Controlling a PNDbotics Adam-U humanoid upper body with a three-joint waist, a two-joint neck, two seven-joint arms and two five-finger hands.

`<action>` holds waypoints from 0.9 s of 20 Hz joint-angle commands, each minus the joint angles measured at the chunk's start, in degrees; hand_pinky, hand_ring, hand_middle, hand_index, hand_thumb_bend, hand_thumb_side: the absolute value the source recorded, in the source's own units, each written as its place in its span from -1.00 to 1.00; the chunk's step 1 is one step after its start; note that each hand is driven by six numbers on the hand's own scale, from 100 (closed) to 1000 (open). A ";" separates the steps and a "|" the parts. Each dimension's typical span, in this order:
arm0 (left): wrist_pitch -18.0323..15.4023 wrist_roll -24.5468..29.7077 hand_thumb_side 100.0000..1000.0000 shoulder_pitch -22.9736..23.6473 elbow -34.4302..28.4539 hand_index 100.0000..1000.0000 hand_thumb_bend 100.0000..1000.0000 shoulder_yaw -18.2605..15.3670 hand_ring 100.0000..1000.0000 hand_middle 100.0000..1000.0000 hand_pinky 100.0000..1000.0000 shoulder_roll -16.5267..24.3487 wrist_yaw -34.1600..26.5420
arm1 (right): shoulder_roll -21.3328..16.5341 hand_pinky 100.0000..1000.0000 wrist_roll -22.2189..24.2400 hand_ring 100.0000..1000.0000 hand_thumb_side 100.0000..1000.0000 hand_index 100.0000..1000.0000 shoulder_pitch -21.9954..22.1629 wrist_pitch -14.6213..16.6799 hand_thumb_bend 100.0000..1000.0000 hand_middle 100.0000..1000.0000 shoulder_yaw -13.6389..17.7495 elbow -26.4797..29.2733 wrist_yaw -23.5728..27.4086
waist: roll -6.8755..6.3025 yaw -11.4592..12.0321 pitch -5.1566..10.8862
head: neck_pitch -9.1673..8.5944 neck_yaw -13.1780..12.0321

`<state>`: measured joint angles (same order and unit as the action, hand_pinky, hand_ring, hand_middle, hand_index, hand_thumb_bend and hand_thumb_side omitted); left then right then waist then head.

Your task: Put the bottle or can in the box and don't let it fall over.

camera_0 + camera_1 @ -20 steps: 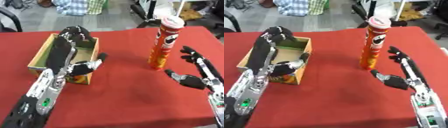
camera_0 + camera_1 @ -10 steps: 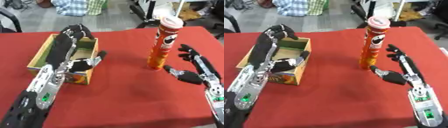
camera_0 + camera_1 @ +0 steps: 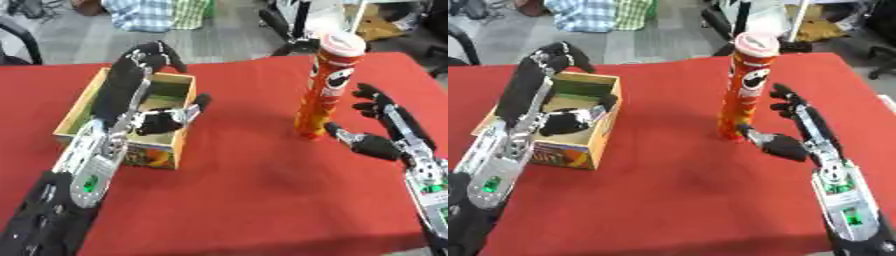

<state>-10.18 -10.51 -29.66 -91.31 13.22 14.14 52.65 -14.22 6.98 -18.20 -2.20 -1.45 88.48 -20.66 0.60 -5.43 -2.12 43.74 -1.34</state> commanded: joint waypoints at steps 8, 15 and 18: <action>-0.61 1.00 0.05 -3.74 3.48 0.12 -0.24 -1.41 0.14 0.09 0.49 1.18 0.56 | -0.73 0.74 -0.53 0.66 -0.46 0.95 -3.14 -0.55 -0.08 0.74 0.78 -3.74 1.83 | -0.64 -0.12 1.17 | 0.16 0.09; -1.39 1.15 0.05 -5.39 6.47 0.12 -0.25 -1.86 0.13 0.09 0.49 1.17 1.17 | -0.53 0.74 -0.48 0.66 -0.46 0.95 -4.67 -0.53 -0.08 0.74 0.98 -6.86 3.06 | -0.60 0.10 1.10 | 0.18 0.18; -1.55 1.08 0.06 -5.96 7.95 0.12 -0.26 -2.11 0.13 0.09 0.49 1.06 0.89 | -0.39 0.74 -0.67 0.66 -0.46 0.95 -5.31 -0.49 -0.08 0.74 1.09 -8.07 3.19 | -0.60 0.19 1.10 | 0.10 0.26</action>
<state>-11.43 -9.39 -34.24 -83.27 11.76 14.16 53.46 -14.15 6.49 -22.40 -2.64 -0.85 80.32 -17.84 0.59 -5.26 -2.12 43.76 -1.28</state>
